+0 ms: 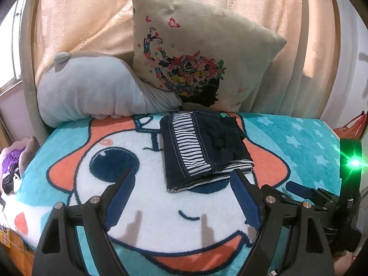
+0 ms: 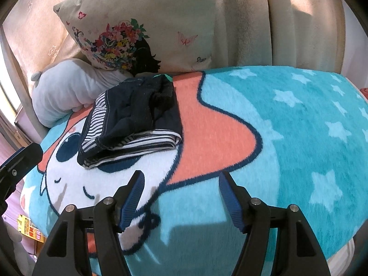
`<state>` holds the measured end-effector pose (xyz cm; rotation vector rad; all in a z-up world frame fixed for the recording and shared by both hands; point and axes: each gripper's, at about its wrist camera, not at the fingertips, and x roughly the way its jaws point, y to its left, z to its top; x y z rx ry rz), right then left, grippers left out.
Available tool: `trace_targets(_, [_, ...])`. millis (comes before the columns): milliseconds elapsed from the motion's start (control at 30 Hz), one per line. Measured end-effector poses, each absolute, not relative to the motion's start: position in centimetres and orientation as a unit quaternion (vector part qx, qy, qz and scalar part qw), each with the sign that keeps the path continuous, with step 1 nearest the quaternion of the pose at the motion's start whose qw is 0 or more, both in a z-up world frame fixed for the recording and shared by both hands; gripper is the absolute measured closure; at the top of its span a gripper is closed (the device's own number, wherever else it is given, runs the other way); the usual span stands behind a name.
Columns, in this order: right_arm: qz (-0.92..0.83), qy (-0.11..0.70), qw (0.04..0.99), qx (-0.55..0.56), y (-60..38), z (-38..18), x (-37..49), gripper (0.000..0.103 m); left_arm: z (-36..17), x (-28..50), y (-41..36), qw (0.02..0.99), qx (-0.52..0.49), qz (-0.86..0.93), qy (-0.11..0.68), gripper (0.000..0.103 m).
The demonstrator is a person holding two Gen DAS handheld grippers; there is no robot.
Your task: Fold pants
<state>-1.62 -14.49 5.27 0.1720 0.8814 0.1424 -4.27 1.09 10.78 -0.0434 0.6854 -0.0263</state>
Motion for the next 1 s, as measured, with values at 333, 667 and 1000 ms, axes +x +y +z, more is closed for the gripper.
trace_targets(333, [0.073, 0.433, 0.895, 0.078, -14.6, 4.8, -1.3, 0.032, 10.2, -4.0, 1.2, 0.939, -0.026, -0.013, 0.343, 0.018])
trace_targets(667, [0.073, 0.425, 0.901, 0.056, -13.8, 5.0, -1.7, 0.031, 11.3, -5.2, 2.5, 0.954, -0.041, 0.041, 0.293, 0.002])
trace_targets(1000, [0.084, 0.419, 0.904, 0.034, -12.4, 5.1, -1.9, 0.031, 9.0, -4.0, 3.1, 0.939, -0.052, 0.027, 0.340, 0.000])
